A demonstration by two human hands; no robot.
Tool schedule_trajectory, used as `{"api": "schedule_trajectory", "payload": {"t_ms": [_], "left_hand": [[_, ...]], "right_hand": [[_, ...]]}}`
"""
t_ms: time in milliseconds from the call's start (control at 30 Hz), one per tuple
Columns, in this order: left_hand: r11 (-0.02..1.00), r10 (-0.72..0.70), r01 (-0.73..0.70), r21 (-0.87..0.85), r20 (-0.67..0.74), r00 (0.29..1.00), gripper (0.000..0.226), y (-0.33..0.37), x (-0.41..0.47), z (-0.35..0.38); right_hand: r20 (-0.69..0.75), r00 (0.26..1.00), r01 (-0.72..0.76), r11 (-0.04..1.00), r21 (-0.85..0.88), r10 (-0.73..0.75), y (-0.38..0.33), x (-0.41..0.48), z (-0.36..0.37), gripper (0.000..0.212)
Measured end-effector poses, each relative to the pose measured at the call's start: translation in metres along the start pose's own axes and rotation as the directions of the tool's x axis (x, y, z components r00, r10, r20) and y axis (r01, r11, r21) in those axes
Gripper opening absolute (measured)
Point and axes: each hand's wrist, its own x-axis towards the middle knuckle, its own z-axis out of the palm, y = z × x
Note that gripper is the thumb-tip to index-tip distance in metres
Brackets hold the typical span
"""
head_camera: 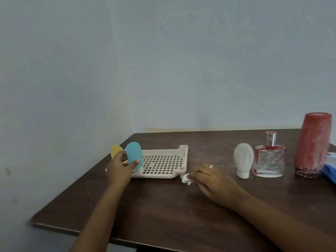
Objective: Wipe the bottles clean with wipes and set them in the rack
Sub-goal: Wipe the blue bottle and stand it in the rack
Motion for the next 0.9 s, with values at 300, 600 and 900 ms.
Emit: {"api": "schedule_trajectory", "payload": {"t_ms": [300, 600, 900], "left_hand": [[0.992, 0.034, -0.041, 0.116, 0.062, 0.997, 0.061, -0.006, 0.005, 0.005], [0.904, 0.237, -0.257, 0.342, 0.099, 0.966, 0.077, -0.016, 0.007, 0.004], [0.768, 0.336, -0.370, 0.522, 0.163, 0.927, 0.051, 0.001, 0.026, -0.012]], "right_hand": [[-0.101, 0.995, -0.010, 0.998, 0.060, 0.016, 0.002, -0.008, -0.001, 0.022], [-0.050, 0.998, -0.036, 0.998, 0.054, 0.039, 0.003, -0.008, 0.002, 0.026], [-0.053, 0.996, -0.070, 0.995, 0.077, 0.074, 0.002, -0.010, 0.001, 0.024]]}}
